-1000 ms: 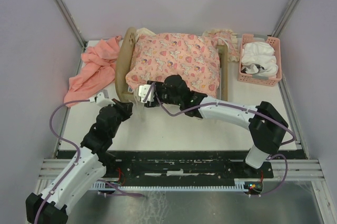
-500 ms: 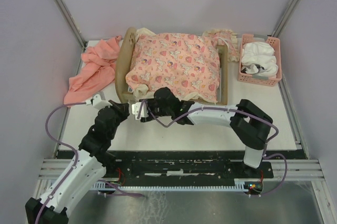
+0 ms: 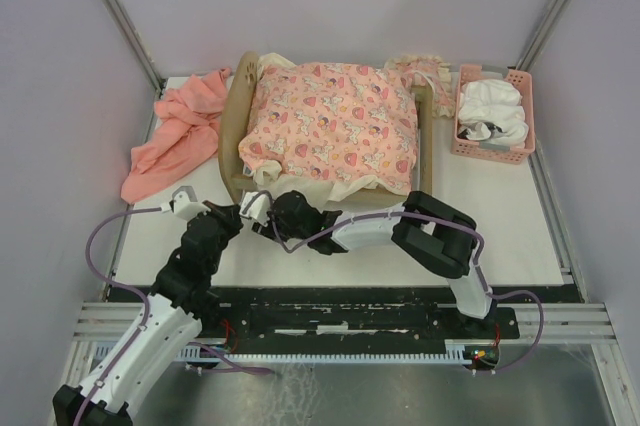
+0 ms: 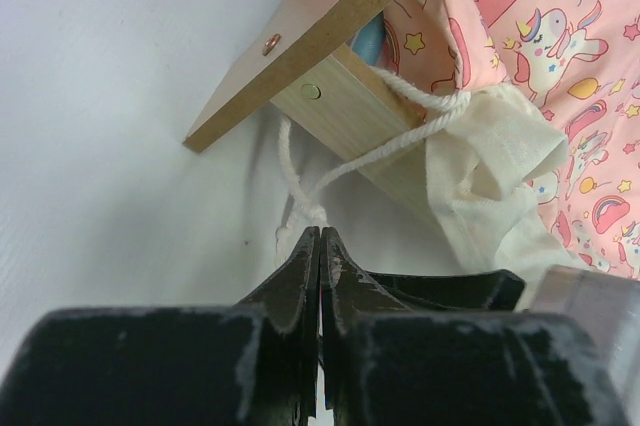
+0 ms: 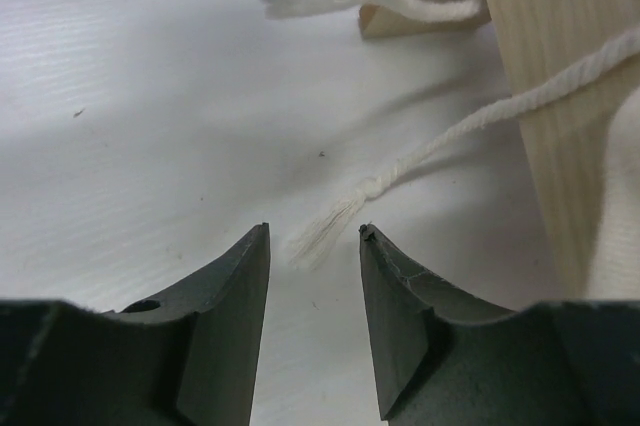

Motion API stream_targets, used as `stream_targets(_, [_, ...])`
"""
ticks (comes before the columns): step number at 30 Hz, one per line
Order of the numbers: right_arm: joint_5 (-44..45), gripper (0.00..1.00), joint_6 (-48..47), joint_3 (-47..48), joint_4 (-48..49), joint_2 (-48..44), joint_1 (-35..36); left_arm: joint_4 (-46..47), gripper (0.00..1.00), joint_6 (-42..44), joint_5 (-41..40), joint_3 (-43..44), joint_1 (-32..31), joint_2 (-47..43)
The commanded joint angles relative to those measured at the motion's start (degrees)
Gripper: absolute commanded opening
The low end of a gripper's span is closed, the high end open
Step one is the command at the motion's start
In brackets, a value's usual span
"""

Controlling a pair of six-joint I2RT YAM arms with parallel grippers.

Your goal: Set up the pet bed

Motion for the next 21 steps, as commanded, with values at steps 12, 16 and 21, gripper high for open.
stream_targets(12, [19.57, 0.51, 14.36, 4.39, 3.58, 7.65, 2.39, 2.11, 0.03, -2.29, -1.62, -0.16, 0.29, -0.42])
stream_targets(16, [19.61, 0.3, 11.22, 3.99, 2.62, 7.22, 3.39, 2.28, 0.03, -2.22, -1.52, 0.28, 0.23, -0.04])
stream_targets(21, [15.9, 0.02, 8.19, 0.92, 4.88, 2.33, 3.56, 0.82, 0.03, -1.47, -2.15, 1.72, 0.25, 1.66])
